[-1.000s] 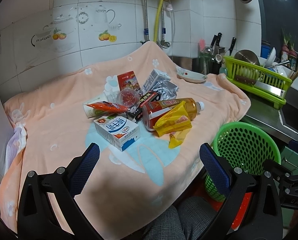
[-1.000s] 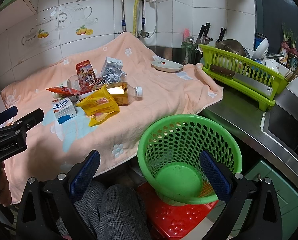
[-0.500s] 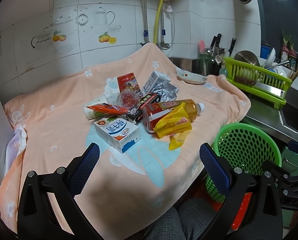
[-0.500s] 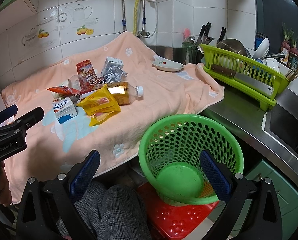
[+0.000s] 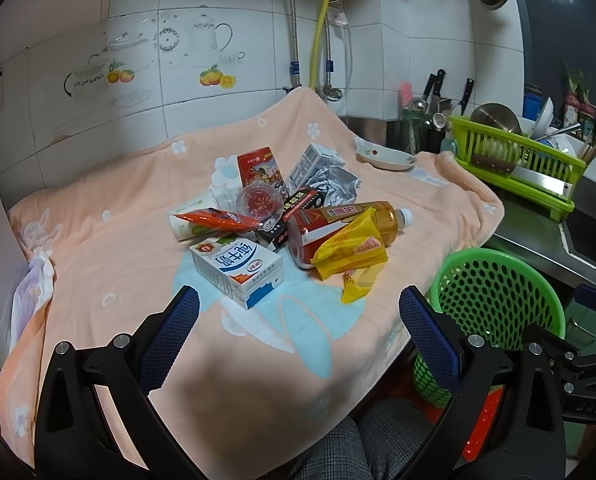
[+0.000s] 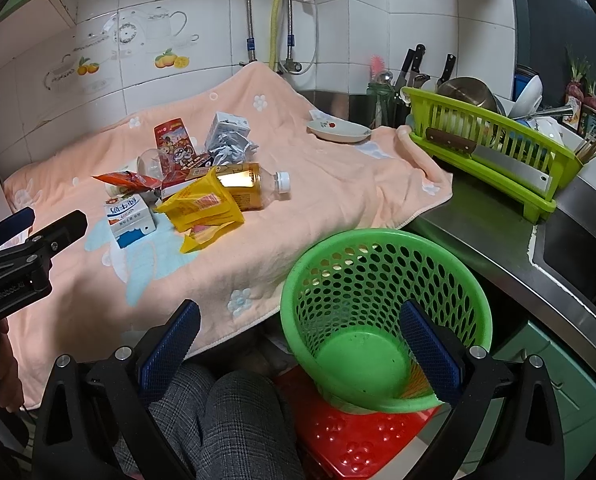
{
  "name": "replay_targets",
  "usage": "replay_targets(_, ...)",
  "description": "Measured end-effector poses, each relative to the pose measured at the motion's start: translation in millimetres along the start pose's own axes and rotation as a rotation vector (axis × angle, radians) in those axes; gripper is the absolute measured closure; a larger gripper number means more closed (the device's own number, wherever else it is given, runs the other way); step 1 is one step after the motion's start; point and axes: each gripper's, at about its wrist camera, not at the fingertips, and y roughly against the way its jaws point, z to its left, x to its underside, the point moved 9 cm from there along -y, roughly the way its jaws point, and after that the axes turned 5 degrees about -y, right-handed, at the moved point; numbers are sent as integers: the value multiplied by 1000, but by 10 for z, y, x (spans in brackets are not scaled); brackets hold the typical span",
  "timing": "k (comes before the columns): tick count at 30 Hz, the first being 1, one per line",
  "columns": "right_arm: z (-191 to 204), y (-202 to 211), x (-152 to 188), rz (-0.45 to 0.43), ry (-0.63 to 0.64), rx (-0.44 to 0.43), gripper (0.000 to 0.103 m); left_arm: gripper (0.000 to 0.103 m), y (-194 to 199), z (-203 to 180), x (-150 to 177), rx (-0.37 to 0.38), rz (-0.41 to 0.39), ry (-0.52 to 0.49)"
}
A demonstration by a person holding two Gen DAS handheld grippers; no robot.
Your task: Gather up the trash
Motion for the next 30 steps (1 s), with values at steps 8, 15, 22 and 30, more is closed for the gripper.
replay_targets(8, 23, -9, 2, -5, 2, -5, 6, 5, 1, -1, -7, 0, -1, 1)
replay_targets(15, 12, -1, -16, -8, 1, -2, 6, 5, -17, 1, -30, -1, -3, -1)
replay_targets(22, 20, -11, -32, -8, 9, -6, 7, 5, -45, 52, -53, -6, -3, 5)
replay_targets(30, 51, -107, -93, -7, 24, -22, 7, 5, -120, 153, -63, -26, 6, 13)
